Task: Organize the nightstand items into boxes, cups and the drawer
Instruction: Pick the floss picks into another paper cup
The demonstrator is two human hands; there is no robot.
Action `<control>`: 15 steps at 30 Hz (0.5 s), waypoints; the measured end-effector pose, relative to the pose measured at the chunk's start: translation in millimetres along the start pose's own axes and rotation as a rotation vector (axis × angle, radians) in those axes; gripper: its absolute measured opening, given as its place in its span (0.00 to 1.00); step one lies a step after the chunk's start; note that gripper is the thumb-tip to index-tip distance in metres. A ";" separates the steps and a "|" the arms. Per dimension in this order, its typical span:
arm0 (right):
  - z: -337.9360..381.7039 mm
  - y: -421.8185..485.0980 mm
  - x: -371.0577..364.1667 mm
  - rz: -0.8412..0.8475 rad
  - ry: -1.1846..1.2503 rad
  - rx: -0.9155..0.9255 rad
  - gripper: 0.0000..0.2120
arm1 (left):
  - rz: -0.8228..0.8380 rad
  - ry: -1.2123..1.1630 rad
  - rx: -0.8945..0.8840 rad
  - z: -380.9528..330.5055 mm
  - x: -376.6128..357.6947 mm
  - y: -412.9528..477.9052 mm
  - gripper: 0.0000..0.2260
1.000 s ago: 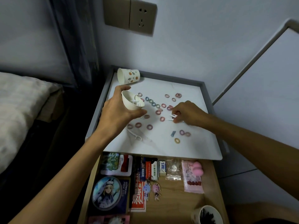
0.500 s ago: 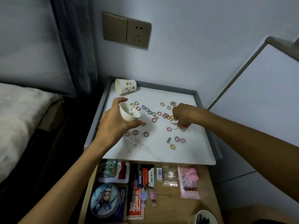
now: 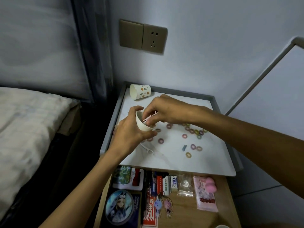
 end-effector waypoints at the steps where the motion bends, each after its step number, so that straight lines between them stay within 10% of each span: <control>1: 1.6 4.9 -2.7 -0.008 0.014 -0.001 0.08 | -0.001 -0.020 -0.001 -0.2 0.5 0.2 0.36; 15: -64.1 17.4 20.2 -0.357 0.434 -0.202 0.04 | -0.243 -0.154 0.079 27.3 56.9 5.6 0.34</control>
Point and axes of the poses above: each hand's wrist, its own y-axis towards the middle knuckle, its own x-axis out of the back of the hand, z = x × y, the point moved 10 cm from there along y, towards the middle knuckle, and after that the axes turned 12 degrees about y, right-handed, at the moved point
